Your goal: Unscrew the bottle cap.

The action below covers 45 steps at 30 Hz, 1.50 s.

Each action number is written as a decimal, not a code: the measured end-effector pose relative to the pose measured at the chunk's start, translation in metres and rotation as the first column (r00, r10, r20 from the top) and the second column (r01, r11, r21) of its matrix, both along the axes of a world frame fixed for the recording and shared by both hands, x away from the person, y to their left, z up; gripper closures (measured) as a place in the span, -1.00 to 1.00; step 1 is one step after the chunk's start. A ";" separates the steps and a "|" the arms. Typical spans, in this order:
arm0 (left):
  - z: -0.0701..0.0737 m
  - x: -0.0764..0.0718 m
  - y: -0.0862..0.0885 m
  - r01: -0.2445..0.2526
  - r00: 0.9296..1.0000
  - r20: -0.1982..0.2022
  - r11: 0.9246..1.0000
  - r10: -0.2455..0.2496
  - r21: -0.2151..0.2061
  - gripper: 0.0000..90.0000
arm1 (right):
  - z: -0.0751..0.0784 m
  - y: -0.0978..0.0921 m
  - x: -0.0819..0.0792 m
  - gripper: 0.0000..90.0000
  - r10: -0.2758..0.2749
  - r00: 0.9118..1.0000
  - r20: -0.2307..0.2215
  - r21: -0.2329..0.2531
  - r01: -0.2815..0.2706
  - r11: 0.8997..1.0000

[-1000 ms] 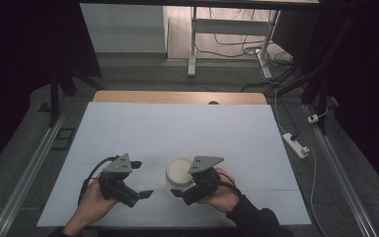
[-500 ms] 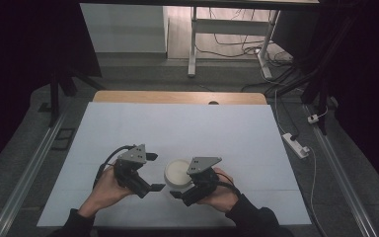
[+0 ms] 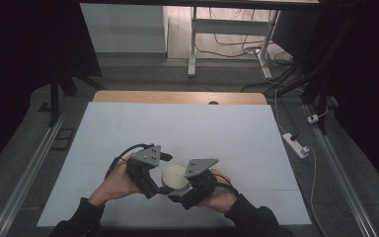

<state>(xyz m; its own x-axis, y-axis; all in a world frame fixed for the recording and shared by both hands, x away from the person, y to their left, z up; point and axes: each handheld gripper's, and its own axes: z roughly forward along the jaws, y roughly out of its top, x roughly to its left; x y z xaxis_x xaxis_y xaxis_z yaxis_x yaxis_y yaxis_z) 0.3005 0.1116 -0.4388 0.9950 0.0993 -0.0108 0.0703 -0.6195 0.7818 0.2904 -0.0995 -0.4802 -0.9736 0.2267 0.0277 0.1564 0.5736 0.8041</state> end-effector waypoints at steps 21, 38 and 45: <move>0.001 -0.002 -0.021 -0.133 0.991 0.006 0.991 0.132 0.012 -0.83 | 0.001 -0.001 0.003 -0.86 -0.069 0.997 0.018 0.004 0.069 0.998; 0.010 -0.002 -0.024 -0.205 0.978 -0.031 0.979 0.205 0.008 -1.00 | 0.002 -0.004 0.007 -0.86 -0.139 0.990 0.012 0.012 0.139 0.990; 0.015 -0.002 -0.008 -0.015 1.000 -0.023 1.000 0.015 0.012 -0.99 | 0.002 0.000 0.001 -0.86 -0.032 0.999 0.008 0.034 0.031 0.999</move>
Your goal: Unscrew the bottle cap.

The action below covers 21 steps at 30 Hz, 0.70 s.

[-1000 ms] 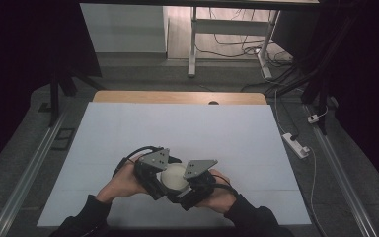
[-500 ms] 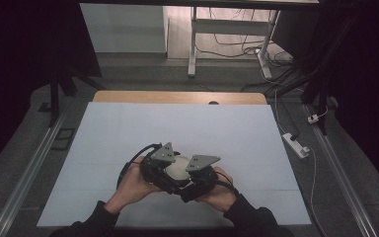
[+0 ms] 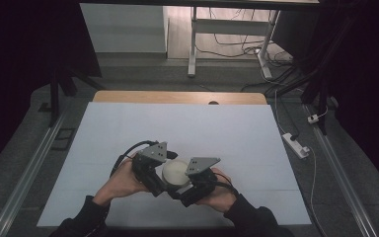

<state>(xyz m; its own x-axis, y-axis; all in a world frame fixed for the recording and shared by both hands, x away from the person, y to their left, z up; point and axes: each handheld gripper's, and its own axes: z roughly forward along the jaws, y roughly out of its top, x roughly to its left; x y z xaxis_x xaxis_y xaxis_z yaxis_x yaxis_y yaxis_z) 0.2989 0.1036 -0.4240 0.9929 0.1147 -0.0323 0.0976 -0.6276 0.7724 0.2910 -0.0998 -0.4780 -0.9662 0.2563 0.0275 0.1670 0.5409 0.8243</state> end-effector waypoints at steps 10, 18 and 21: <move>-0.001 -0.006 0.001 0.114 0.993 0.022 0.993 -0.115 0.033 -0.84 | 0.002 0.006 -0.012 -0.86 0.101 0.995 0.012 0.013 -0.101 0.995; -0.002 -0.004 -0.006 -0.057 0.998 0.016 0.998 0.057 0.015 -0.83 | 0.002 0.003 -0.005 -0.86 0.004 1.000 0.023 0.004 -0.004 1.000; -0.002 -0.004 -0.011 -0.148 0.989 0.015 0.989 0.147 0.017 -0.83 | 0.002 0.001 -0.002 -0.86 -0.046 0.999 0.025 -0.003 0.046 0.999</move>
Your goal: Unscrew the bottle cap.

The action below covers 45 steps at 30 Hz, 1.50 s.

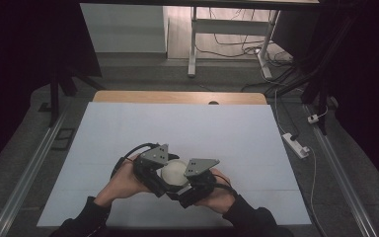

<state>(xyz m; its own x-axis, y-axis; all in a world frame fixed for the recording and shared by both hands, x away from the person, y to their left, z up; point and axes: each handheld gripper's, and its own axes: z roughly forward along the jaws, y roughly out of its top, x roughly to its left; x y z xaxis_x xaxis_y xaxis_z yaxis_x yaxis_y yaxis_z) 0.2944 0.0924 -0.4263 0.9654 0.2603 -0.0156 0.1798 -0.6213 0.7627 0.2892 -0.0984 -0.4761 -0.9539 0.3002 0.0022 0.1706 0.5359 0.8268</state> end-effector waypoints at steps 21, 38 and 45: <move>0.012 0.000 0.010 0.018 1.000 -0.003 0.999 -0.018 0.043 -1.00 | -0.001 -0.001 0.004 -0.86 -0.010 1.000 -0.011 0.002 0.010 1.000; 0.005 -0.003 0.007 0.117 0.993 0.005 0.993 -0.117 0.030 -0.82 | 0.003 0.005 -0.006 -0.86 0.080 0.997 -0.002 0.010 -0.080 0.997; -0.001 0.000 -0.006 -0.072 0.997 -0.011 0.997 0.073 0.027 -0.82 | 0.000 0.002 0.002 -0.86 -0.031 1.000 0.001 -0.022 0.031 0.999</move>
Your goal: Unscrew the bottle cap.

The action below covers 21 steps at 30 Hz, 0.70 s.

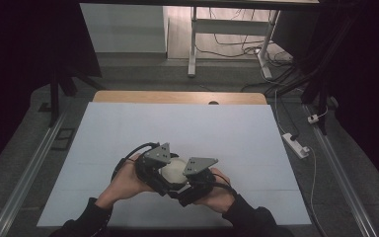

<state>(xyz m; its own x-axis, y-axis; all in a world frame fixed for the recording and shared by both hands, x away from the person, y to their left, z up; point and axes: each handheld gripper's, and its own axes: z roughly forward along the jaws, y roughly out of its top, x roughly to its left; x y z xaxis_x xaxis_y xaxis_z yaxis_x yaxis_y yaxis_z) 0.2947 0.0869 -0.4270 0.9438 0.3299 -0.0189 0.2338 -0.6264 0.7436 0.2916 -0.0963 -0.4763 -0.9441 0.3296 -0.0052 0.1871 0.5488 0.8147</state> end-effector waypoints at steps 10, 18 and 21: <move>-0.001 0.001 -0.008 -0.103 0.995 0.018 0.995 0.103 0.004 -0.82 | -0.003 -0.002 0.008 -0.85 -0.071 0.997 0.011 -0.013 0.071 0.997; 0.004 0.000 -0.004 -0.105 0.994 0.022 0.994 0.106 -0.010 -0.82 | -0.004 -0.002 0.008 -0.86 -0.063 0.998 0.015 -0.019 0.063 0.998; 0.005 -0.001 -0.002 -0.107 0.994 0.024 0.994 0.107 -0.009 -0.82 | -0.005 -0.002 0.008 -0.86 -0.062 0.998 0.010 -0.017 0.062 0.998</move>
